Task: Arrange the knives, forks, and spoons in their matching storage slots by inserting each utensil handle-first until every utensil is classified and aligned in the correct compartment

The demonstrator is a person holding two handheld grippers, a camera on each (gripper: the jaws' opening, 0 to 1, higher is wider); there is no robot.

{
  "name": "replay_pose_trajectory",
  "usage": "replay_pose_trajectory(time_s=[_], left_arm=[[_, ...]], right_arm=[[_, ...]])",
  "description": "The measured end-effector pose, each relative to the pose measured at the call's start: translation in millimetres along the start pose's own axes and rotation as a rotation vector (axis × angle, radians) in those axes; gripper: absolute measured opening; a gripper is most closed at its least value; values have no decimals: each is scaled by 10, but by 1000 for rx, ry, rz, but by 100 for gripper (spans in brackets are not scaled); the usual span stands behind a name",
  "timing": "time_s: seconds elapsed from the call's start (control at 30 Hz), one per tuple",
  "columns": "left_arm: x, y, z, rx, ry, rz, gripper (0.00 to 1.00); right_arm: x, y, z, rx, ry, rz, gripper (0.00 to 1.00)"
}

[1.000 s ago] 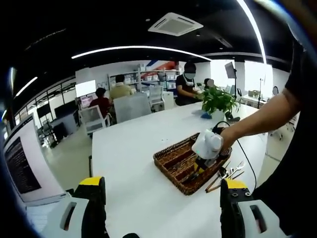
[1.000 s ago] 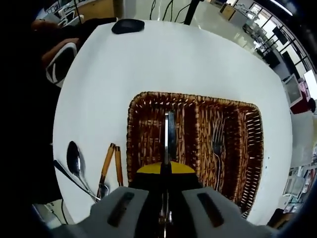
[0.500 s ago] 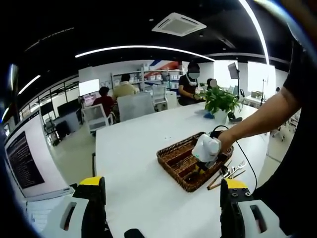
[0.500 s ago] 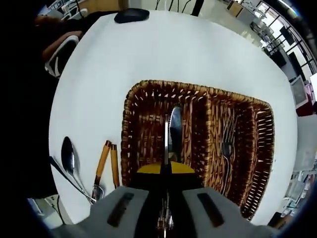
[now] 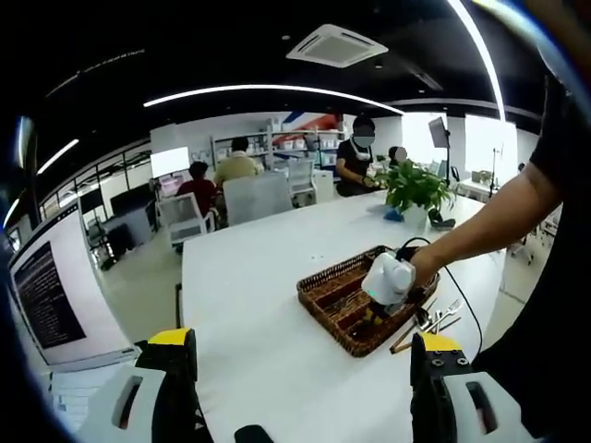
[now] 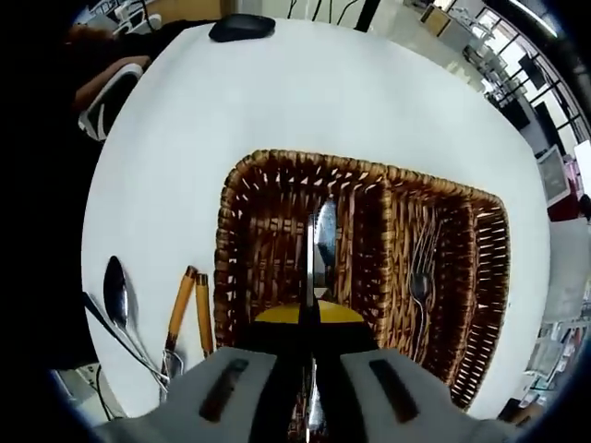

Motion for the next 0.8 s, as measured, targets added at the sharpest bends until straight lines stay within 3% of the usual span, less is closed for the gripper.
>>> replay_pose_trajectory(time_s=[0.13, 0.2, 0.23, 0.3, 0.63, 0.8], left_arm=[[-12, 6, -11, -2, -2, 6, 100], [-24, 9, -11, -2, -3, 8, 100], [-26, 11, -11, -2, -2, 9, 100], [-36, 16, -13, -1, -2, 13, 100], [-97, 42, 3, 3, 10, 29, 100], [-138, 84, 9, 15, 14, 42, 100]], right_arm=[[8, 1, -34, -15, -33, -6, 1], [4, 0, -45, -16, -47, 2, 7], [-16, -11, -9, 4, -34, 16, 13], [-51, -42, -24, -23, 12, 42, 19], [-177, -341, 68, -46, 129, 170, 28], [-188, -540, 143, -12, 145, 212, 45]])
Point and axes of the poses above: the point that each gripper's makers call its tool centre point, and the gripper's own axes: y roughly forward along the fingers, z roughly to its right, x roughly out of its underside, the point moved 3 cm from there along -y, roughly backward along the fingers, and after that the axes turned 15 degrees about y, right-handed, at the moved point
